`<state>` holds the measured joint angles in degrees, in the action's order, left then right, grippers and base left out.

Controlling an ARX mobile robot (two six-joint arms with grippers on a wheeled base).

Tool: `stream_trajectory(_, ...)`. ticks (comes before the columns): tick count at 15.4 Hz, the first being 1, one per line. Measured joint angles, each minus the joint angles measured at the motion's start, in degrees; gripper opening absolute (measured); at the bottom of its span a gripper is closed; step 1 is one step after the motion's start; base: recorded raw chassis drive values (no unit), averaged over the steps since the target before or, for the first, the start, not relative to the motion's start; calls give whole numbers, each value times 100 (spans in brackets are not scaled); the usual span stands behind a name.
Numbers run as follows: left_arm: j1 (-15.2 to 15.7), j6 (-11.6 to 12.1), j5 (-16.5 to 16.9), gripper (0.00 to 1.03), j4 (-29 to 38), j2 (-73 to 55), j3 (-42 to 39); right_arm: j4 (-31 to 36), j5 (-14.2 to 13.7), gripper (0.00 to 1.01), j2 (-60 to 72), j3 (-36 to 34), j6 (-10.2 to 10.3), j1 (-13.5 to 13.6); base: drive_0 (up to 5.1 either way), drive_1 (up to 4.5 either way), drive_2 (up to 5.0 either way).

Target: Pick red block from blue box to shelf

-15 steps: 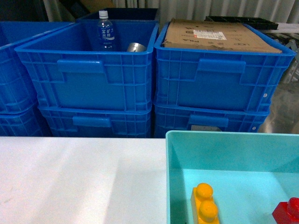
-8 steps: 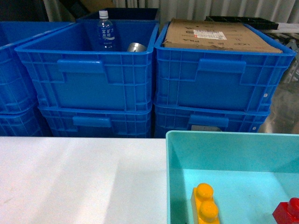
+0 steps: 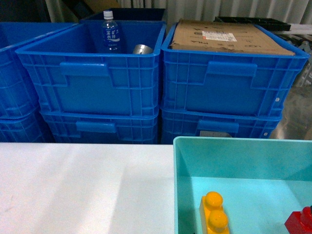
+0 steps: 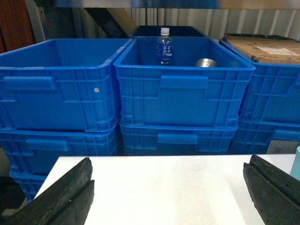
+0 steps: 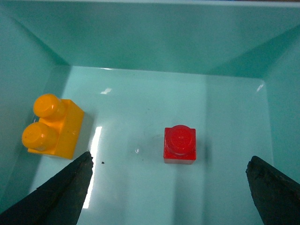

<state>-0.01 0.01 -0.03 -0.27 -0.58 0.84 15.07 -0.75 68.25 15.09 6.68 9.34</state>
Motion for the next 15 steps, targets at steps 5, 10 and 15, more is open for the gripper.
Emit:
stream_trajectory(5,0,0,2,98,0,0,-2,286,15,98,433,59,328,11,0,0,0)
stream_trajectory(10,0,0,2,98,0,0,-2,494,-20,98,717,70,385,11,0,0,0)
stream_trajectory(15,0,0,0,98,0,0,-2,1113,-334,98,1663,232,374,87,0,0,0)
